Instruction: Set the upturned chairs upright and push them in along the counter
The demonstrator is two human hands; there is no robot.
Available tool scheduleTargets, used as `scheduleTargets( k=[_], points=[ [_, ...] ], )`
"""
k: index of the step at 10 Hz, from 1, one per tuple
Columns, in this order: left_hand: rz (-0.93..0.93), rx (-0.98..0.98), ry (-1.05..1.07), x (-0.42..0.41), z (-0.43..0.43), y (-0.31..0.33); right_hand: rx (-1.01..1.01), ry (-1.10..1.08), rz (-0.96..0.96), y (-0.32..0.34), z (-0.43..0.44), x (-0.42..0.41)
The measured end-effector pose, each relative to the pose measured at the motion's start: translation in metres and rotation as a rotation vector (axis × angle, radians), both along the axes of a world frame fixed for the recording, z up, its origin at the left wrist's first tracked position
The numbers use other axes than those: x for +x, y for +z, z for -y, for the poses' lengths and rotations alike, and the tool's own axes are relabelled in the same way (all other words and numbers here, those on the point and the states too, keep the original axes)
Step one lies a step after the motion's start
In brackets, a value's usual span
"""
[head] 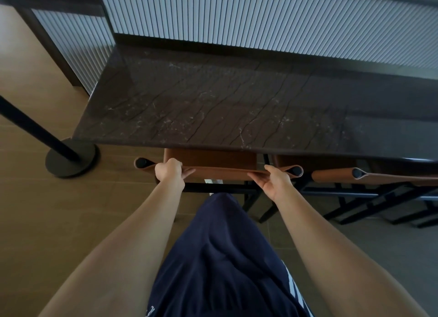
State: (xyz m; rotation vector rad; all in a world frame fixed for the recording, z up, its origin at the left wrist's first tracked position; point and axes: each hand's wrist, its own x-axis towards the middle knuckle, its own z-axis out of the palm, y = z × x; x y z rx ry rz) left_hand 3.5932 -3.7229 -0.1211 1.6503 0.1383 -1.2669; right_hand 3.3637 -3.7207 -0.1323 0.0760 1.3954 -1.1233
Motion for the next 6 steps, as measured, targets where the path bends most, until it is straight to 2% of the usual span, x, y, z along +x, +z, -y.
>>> scheduleTargets(
  k=[2,4,6],
  points=[
    [-0.076,-0.043,-0.067,0.008,-0.006,0.001,-0.026,0.062,0.016,0.009,-0.004,0.002],
    [0.031,0.011,-0.041,0.002,-0.016,0.014,-0.018,0.133,-0.011,0.025,-0.015,0.005],
    [0.080,-0.093,-0.020,-0.011,-0.047,0.026,-0.078,0.194,-0.129,0.037,-0.046,-0.007]
  ],
)
